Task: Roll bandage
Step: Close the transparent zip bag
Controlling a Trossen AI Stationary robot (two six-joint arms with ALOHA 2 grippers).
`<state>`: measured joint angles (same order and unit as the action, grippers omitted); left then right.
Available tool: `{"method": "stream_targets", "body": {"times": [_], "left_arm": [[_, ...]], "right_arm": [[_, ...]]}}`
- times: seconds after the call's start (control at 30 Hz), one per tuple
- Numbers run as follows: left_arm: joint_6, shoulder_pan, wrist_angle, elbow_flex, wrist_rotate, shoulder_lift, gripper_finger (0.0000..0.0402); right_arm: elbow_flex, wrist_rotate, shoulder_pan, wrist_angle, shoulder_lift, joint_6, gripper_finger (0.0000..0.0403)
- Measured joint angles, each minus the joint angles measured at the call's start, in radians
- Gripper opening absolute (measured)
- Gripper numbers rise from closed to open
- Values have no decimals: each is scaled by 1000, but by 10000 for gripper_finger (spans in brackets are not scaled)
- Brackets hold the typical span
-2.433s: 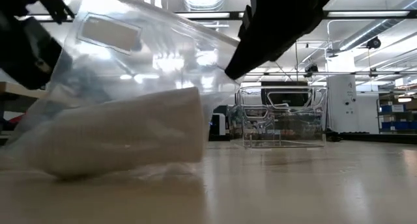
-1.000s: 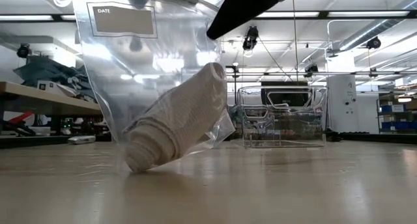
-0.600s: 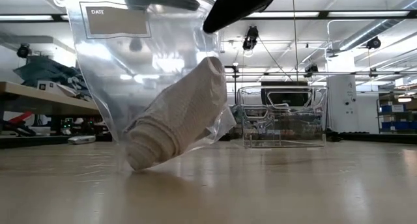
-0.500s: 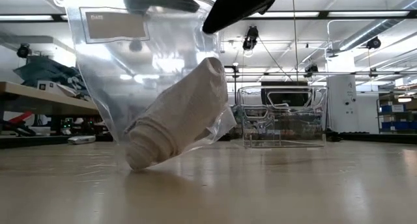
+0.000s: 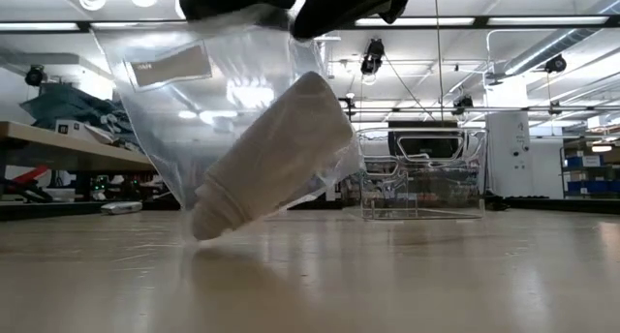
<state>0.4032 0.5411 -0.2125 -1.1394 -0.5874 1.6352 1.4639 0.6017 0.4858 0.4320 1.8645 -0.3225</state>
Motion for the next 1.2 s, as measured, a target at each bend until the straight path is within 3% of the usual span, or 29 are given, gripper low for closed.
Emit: {"method": "stream_targets", "body": {"times": [0.4,0.57,0.83,1.03,1.2], "left_arm": [[-35,-1,-47,2,-44,0,106],[-68,0,-43,2,92,-19,94],[-76,1,-42,2,91,-62,75],[-77,1,-29,1,89,-64,85],[-70,1,-12,1,89,-55,119]], "right_arm": [[-2,-7,0,-1,0,-9,0],[-10,-59,-2,0,0,-19,0],[-11,-71,-2,-3,0,-19,0],[-11,-71,-2,-3,0,-19,0],[-11,-70,-2,-3,0,-21,0]]}}
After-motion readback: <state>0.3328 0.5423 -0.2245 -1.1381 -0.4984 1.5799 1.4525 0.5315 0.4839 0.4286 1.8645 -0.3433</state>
